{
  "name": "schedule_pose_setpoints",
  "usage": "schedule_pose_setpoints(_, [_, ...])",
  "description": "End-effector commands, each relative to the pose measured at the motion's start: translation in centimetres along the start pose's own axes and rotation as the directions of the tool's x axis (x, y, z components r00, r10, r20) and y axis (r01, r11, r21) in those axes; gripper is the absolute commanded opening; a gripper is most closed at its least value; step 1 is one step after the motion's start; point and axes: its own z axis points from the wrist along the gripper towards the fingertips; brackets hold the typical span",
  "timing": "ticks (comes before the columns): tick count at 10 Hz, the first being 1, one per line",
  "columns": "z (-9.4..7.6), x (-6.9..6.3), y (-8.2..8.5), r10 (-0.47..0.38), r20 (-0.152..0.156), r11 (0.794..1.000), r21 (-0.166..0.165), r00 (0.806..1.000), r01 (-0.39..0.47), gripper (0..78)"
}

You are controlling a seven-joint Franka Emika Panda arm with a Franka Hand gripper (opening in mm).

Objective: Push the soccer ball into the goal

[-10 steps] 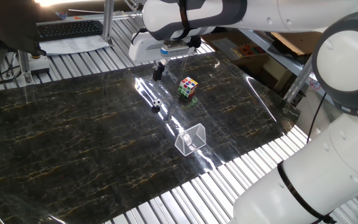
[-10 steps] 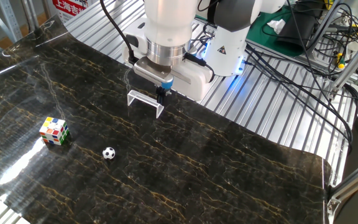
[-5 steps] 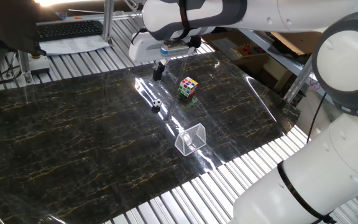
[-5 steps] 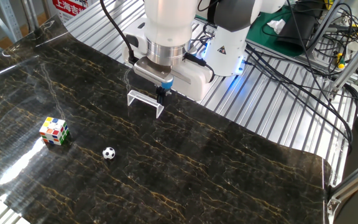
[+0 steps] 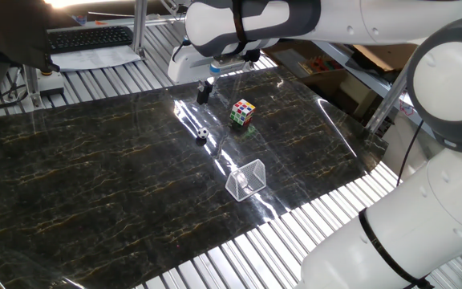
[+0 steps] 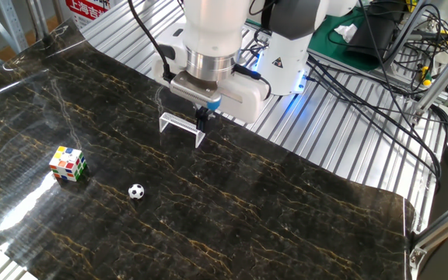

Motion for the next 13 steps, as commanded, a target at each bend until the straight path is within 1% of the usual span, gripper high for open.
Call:
schedule_pose_setpoints(1, [-0.19,0.01,0.11,0.007,0.015,1.000,0.008,1.000,-0.007,0.0])
schedule_pose_setpoints(7, [-0.19,0.01,0.11,0.022,0.015,1.000,-0.007,1.000,-0.022,0.0])
schedule_pose_setpoints(13, [-0.19,0.01,0.12,0.023,0.013,1.000,-0.010,1.000,-0.022,0.0])
